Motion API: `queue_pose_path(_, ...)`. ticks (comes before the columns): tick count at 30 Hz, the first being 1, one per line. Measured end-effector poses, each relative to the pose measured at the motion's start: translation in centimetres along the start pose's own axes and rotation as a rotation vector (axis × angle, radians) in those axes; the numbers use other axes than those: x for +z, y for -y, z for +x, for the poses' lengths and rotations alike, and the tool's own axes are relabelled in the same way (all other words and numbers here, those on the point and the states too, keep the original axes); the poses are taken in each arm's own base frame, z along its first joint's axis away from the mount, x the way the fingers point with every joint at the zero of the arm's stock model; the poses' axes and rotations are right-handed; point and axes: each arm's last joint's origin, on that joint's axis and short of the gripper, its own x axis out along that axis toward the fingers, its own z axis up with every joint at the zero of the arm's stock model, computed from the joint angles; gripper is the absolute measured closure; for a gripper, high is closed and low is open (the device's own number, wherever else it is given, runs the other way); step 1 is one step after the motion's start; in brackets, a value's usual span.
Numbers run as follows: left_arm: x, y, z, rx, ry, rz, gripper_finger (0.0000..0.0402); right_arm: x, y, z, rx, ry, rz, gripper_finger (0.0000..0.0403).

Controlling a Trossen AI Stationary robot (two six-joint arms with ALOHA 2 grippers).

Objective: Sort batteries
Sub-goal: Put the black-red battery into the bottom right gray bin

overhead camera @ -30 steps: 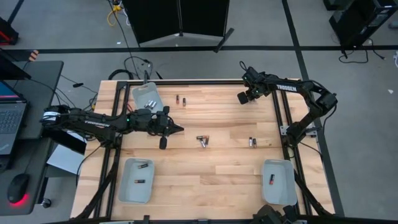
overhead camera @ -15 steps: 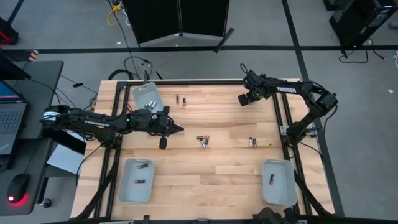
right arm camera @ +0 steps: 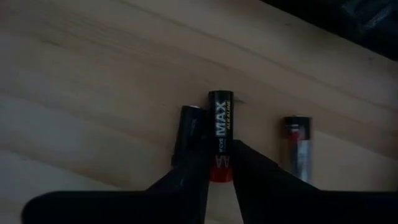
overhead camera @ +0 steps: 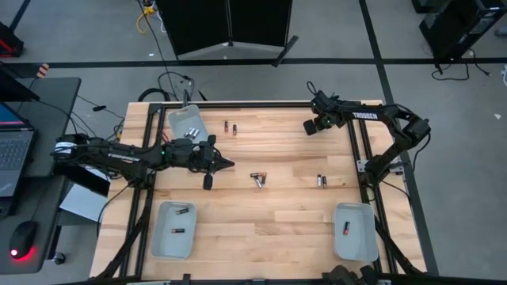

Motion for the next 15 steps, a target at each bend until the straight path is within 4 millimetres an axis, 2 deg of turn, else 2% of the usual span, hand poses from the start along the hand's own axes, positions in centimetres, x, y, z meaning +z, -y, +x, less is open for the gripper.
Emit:
queue_pose_path(11,0.0,0.0,0.0,0.0,0.0,0.0,0.0394,-0.77,-0.64,0.24,0.028,-0.022,-0.01,0.0308)
queue_pose_path(15,0.0,0.0,0.0,0.001,0.0,0.0,0.0394,-0.77,-0.65,0.24,0.029,-0.022,-0.013,0.0316)
